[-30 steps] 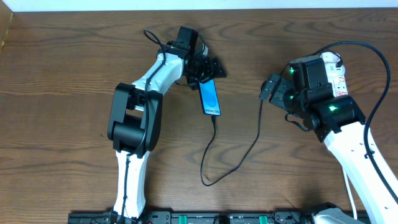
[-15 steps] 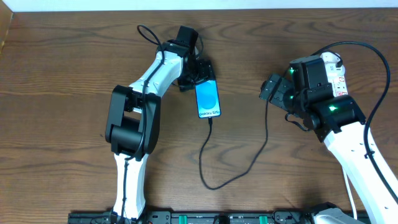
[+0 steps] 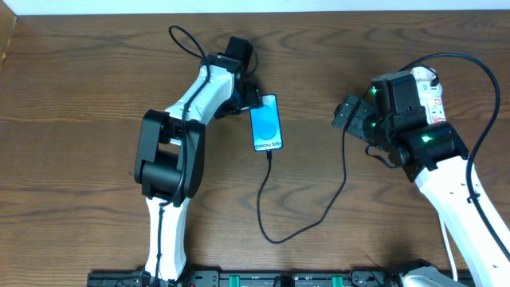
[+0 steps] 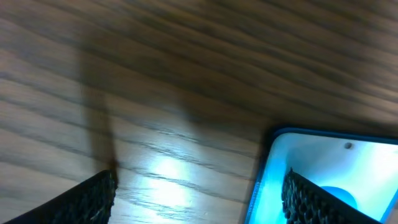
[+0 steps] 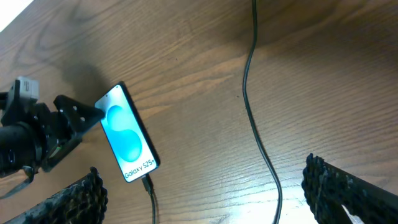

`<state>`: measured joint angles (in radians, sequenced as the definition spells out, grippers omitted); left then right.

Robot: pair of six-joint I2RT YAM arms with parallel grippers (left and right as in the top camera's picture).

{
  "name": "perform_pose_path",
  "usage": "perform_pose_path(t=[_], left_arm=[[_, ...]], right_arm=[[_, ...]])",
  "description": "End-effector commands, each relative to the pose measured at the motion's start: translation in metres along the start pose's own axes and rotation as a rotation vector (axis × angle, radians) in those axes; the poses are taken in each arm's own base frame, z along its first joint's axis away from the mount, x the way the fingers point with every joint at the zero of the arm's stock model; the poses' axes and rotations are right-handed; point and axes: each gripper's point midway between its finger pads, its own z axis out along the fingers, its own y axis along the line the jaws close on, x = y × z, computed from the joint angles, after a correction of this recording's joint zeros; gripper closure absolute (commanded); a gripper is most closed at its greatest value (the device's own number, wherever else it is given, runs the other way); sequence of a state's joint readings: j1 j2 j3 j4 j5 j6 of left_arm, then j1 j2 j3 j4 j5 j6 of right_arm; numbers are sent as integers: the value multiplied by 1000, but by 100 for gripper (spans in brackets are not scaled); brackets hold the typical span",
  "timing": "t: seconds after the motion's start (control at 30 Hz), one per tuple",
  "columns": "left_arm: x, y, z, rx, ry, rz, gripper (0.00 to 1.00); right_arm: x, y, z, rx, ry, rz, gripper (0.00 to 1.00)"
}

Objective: Plug charger to phone and switch on socket

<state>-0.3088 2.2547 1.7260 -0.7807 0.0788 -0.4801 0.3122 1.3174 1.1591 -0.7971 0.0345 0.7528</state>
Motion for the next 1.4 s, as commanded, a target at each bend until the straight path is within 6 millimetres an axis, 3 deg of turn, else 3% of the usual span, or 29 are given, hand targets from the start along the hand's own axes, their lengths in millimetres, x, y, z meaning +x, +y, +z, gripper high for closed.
perform_pose_path(t=[0.0,0.37,0.47,0.67,1.07,1.3,1.37], left_arm=[[-9,36,-14,-169,-74,87,16],[-24,25,-127,-79,-259,142,15],[-17,27,-164,-58,-301,139,15],[6,39,-217,-41,-335,136,15],[28,51,-274,-2,-414,129,15],[30,52,-277,3,-422,128,15],[30,52,-277,3,-422,128,15]], right_arm=[[-4,-1,-4,6,-19,-8,1],[-3,-2,-4,12,-18,-9,1],[-3,-3,-4,12,-17,-8,1],[-1,-5,-4,20,-8,-9,1],[0,-6,-4,24,-4,-9,1],[0,-5,-4,20,-1,-32,1],[-3,8,-5,-52,2,-130,1]])
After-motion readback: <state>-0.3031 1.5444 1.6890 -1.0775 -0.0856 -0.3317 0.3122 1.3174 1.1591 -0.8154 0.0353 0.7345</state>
